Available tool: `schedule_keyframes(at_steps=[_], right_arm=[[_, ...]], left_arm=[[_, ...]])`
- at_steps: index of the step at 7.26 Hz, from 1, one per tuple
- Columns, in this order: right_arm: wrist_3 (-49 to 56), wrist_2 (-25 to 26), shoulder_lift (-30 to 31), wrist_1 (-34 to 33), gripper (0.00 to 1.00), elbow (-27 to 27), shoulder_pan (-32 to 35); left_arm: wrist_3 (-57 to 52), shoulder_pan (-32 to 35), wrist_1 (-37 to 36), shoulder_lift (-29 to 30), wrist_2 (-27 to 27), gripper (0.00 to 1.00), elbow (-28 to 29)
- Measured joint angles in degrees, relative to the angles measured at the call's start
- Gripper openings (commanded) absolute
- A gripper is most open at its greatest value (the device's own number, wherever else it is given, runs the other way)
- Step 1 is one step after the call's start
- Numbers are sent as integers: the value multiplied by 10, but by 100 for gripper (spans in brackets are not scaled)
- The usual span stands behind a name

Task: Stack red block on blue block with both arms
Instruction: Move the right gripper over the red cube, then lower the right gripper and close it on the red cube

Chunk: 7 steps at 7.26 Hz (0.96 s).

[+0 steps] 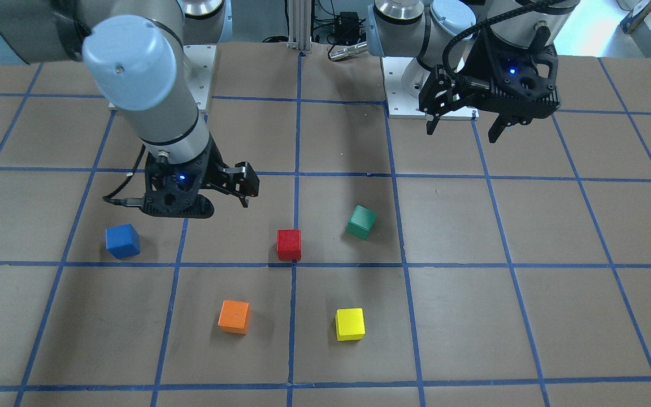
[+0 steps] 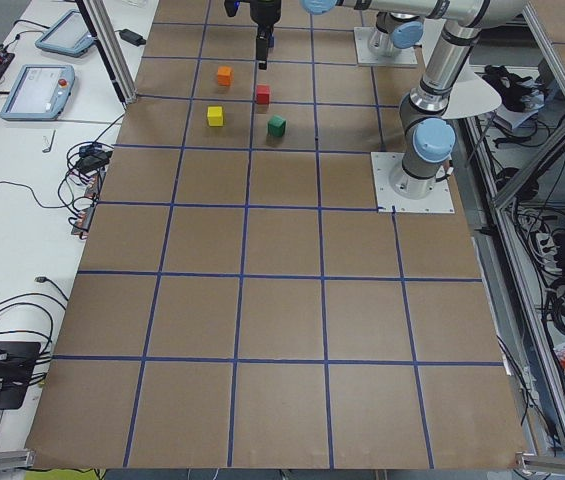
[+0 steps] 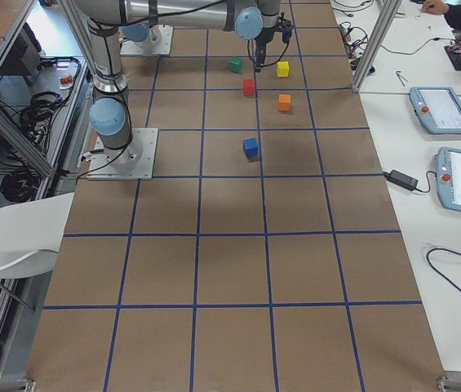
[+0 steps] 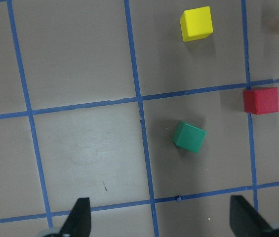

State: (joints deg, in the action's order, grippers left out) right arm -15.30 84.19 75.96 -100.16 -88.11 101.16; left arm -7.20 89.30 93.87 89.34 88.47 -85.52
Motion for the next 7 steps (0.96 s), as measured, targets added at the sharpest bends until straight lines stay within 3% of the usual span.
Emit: schedule_keyframes(at_steps=[4,7], right_arm=[[-61,-2,-36,-64,100,-41,56],[-61,-5,-55,-182,100,-116,60]], left_arm=[[-5,0,-1,1,2,100,1],[-7,0,-1,2,4,100,2]])
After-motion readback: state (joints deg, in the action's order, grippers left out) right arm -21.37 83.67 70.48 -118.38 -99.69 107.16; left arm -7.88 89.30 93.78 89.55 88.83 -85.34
